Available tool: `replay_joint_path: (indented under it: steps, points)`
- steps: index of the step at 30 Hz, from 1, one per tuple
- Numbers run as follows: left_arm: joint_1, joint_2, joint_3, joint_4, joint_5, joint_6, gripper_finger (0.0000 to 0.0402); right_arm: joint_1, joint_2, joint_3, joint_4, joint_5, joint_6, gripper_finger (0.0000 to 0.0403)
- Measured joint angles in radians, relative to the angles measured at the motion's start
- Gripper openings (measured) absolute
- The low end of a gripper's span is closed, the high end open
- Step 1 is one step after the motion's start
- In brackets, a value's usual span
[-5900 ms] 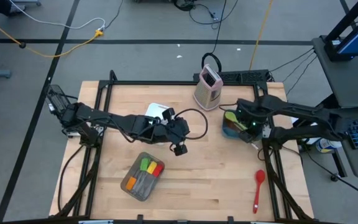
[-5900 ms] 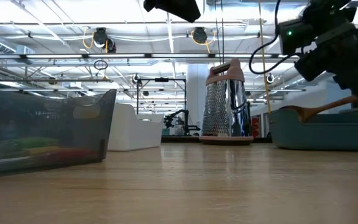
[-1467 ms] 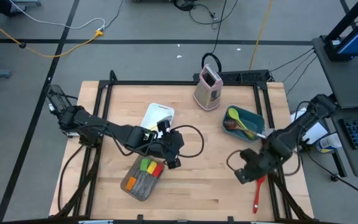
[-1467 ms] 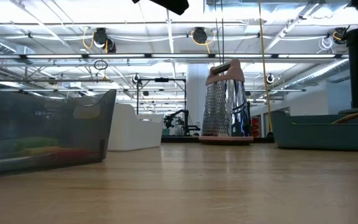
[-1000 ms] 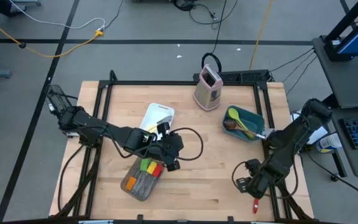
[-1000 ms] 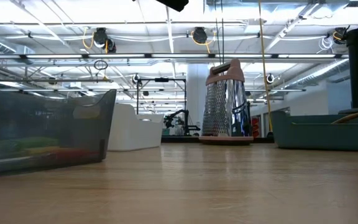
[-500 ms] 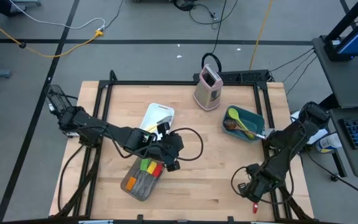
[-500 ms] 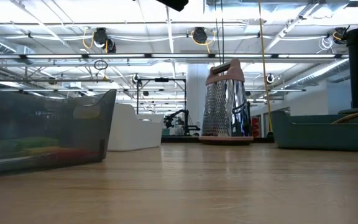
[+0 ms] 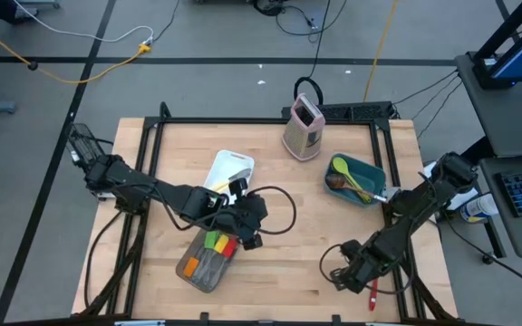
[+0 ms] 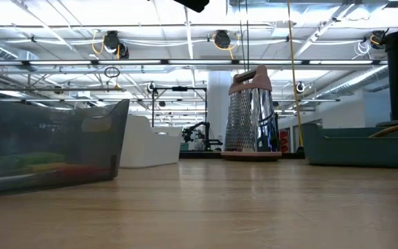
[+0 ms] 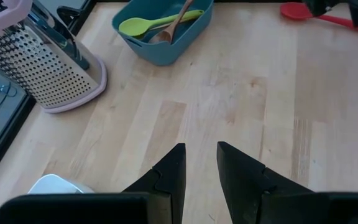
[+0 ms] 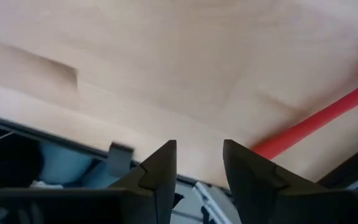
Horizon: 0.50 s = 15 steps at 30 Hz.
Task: Pick & Place Kitchen Items
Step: Put the red spoon into the blue bin
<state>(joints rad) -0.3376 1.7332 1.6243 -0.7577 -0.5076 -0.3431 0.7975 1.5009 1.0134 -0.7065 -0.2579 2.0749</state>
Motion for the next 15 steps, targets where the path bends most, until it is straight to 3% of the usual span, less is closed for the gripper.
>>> replay_joint_path:
  steps: [15]
  points:
    - [-0.011,0.0,0.0,-0.001,0.0,0.026,0.0097,0.14,0.003,0.0,0.095,0.102,0.277,0.0128]
